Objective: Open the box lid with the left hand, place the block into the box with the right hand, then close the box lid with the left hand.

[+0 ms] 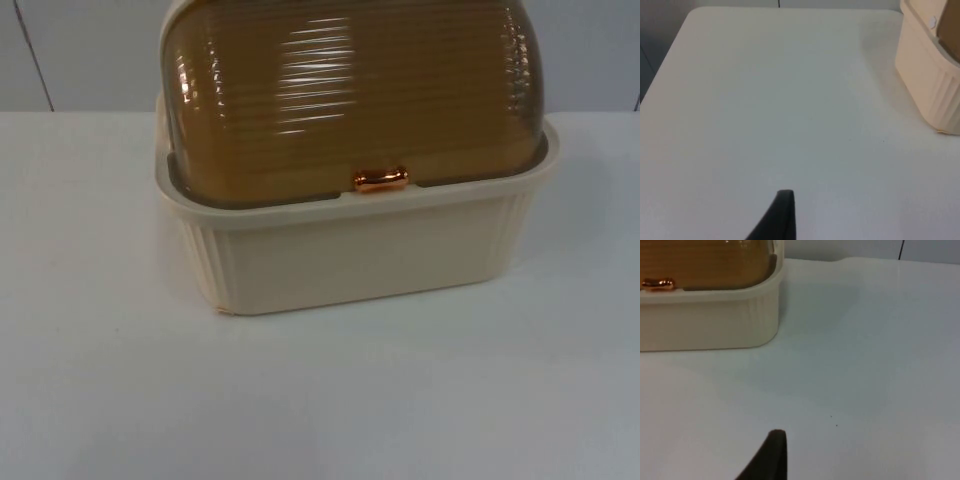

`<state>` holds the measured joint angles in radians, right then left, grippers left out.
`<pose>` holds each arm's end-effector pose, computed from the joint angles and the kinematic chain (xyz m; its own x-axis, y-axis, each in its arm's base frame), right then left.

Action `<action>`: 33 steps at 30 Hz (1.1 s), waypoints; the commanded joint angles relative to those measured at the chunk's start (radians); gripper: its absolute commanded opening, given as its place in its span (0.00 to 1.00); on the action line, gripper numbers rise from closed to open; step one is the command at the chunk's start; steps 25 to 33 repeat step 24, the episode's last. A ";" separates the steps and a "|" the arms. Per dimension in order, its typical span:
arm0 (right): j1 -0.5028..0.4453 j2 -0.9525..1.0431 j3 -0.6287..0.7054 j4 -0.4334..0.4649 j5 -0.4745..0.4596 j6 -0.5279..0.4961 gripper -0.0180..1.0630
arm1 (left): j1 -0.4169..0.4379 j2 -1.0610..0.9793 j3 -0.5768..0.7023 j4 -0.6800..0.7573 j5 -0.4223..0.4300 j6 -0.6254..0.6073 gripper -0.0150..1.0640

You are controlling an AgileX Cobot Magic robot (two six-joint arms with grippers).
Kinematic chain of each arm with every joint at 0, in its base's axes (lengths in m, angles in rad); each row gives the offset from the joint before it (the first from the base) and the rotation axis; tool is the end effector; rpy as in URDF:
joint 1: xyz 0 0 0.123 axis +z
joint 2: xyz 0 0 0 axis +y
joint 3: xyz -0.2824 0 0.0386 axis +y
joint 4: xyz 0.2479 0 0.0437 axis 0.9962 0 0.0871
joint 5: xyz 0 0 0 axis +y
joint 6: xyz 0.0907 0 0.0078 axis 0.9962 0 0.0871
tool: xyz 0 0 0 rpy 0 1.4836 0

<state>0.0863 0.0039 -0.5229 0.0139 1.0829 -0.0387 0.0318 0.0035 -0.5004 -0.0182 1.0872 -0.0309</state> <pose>-0.0079 0.0004 0.2817 -0.4538 -0.0716 -0.8883 -0.1117 0.9935 -0.0230 -0.0054 -0.0016 0.2752 -0.4808 -0.0547 -0.8751 -0.0366 0.9984 -0.0422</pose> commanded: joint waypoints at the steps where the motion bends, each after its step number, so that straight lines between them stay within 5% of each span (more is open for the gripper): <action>1: 0.004 -0.004 0.006 -0.008 -0.003 0.013 0.99 | 0.001 -0.004 0.005 0.001 -0.014 -0.007 0.98; 33: -0.044 -0.004 0.006 -0.008 -0.006 0.024 0.99 | 0.001 -0.004 0.005 0.001 -0.014 -0.007 0.98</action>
